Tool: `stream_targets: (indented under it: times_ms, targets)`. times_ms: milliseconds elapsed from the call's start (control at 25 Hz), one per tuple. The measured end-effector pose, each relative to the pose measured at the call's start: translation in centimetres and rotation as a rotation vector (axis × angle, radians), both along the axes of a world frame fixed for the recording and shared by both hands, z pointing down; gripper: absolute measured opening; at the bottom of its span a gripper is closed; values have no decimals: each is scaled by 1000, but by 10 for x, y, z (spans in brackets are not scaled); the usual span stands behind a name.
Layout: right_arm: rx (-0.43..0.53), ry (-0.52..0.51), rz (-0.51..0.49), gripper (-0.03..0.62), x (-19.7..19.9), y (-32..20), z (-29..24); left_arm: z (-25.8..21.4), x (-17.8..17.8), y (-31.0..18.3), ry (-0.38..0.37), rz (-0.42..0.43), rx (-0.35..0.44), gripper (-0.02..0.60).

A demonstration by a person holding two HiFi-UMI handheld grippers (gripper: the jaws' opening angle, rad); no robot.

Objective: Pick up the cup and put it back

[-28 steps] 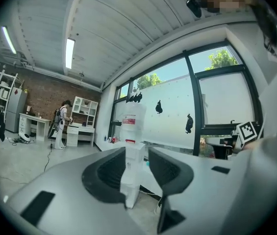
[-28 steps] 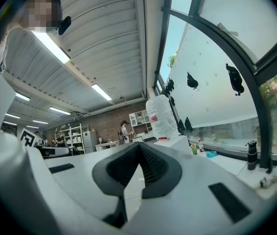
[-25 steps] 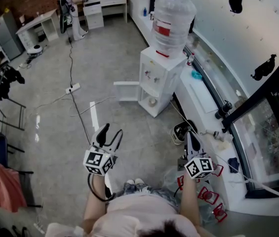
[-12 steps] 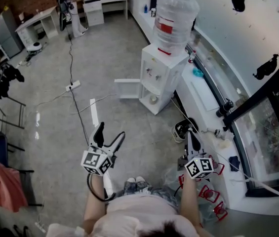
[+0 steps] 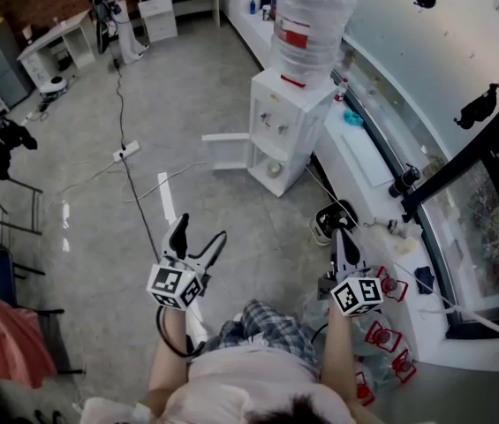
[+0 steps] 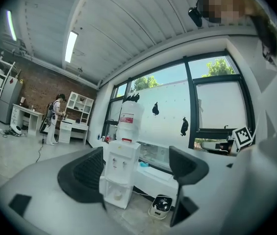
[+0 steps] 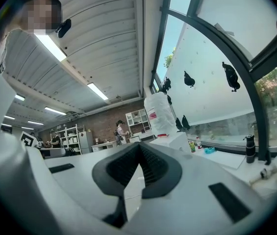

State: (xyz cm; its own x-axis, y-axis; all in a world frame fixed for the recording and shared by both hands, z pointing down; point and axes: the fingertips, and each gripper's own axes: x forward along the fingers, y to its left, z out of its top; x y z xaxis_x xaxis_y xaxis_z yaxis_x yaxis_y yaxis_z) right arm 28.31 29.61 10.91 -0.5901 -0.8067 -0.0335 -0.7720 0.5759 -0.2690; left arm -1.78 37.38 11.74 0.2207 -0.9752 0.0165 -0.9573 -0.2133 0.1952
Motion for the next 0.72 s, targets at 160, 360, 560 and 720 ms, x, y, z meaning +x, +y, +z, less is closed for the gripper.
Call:
stream_targets:
  times_ms: [160,360,560,720]
  targets:
    - [-15,2,0,17,-10,-7,6,3,-7,-10,5,12,-6,402]
    - [-26,12,-9,17,-23,-33,12,9,-22,-31,-3,1,-21,402]
    - [-26,12,-24,17,-43,-69,13,14,-41,-59,-4,-19,-30,402]
    - [-36,17,-42,17,-62,-110,25,22,-62,-95,0,-41,-41,402]
